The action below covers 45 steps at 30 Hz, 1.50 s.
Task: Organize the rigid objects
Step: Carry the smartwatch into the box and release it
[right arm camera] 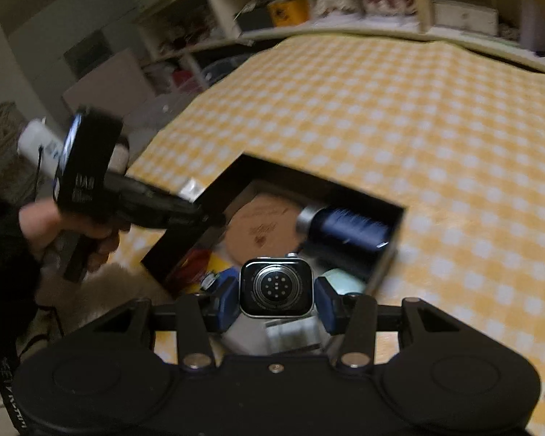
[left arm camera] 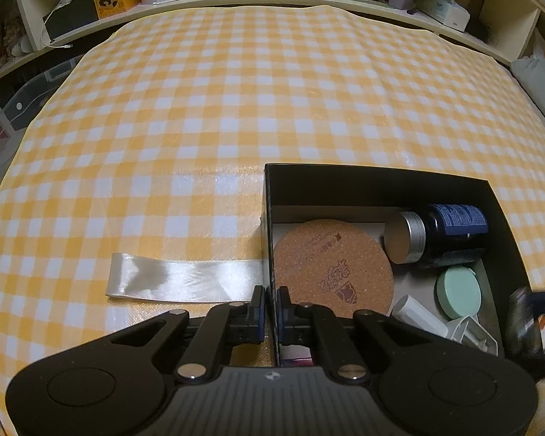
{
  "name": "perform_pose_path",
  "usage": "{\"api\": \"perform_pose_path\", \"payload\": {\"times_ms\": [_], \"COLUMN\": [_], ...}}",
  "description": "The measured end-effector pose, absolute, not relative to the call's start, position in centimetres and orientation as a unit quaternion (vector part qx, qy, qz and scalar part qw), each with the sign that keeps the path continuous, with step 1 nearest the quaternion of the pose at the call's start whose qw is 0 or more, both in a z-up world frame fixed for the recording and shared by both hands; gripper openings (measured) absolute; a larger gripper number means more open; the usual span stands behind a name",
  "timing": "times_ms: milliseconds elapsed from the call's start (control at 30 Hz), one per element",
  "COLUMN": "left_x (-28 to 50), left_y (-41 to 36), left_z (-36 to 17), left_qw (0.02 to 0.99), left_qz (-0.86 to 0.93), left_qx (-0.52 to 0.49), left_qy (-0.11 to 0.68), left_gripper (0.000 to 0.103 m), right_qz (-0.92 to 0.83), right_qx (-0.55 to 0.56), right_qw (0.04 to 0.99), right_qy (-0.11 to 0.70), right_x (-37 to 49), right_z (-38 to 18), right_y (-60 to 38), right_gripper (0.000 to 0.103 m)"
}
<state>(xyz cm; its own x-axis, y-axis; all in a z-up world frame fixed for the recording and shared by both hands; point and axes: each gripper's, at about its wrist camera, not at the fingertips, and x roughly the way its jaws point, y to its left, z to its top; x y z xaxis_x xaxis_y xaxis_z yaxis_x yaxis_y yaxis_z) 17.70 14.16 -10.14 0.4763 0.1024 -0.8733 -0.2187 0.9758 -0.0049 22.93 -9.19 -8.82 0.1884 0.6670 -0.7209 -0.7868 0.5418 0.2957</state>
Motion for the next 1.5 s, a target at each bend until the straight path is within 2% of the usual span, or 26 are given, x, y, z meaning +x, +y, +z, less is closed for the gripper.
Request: {"api": "perform_pose_path", "payload": {"times_ms": [433, 1133, 1300, 1367, 1500], "left_x": [17.7, 18.0, 18.2, 18.0, 18.0], "left_y": [14.2, 14.3, 14.4, 14.3, 14.3], "left_z": [-10.2, -9.5, -9.4, -9.4, -9.5], "left_qw": [0.858, 0.859, 0.859, 0.859, 0.859], "left_qz": [0.094, 0.093, 0.094, 0.094, 0.094], "left_qx": [-0.058, -0.059, -0.058, -0.058, -0.059], "left_qy": [0.502, 0.500, 0.500, 0.500, 0.499], "left_gripper": [0.006, 0.006, 0.006, 0.006, 0.006], "right_qz": [0.494, 0.459, 0.446, 0.445, 0.445], "right_qx": [-0.076, -0.060, -0.052, -0.047, -0.043], "right_qw": [0.728, 0.731, 0.734, 0.730, 0.727], "right_qy": [0.468, 0.501, 0.510, 0.516, 0.521], "right_x": [21.9, 22.4, 22.3, 22.1, 21.7], "right_z": [-11.8, -11.6, -11.3, -11.3, -10.9], "right_y": [-5.6, -6.9, -7.0, -7.1, -7.2], "right_gripper": [0.048, 0.048, 0.062, 0.065, 0.082]}}
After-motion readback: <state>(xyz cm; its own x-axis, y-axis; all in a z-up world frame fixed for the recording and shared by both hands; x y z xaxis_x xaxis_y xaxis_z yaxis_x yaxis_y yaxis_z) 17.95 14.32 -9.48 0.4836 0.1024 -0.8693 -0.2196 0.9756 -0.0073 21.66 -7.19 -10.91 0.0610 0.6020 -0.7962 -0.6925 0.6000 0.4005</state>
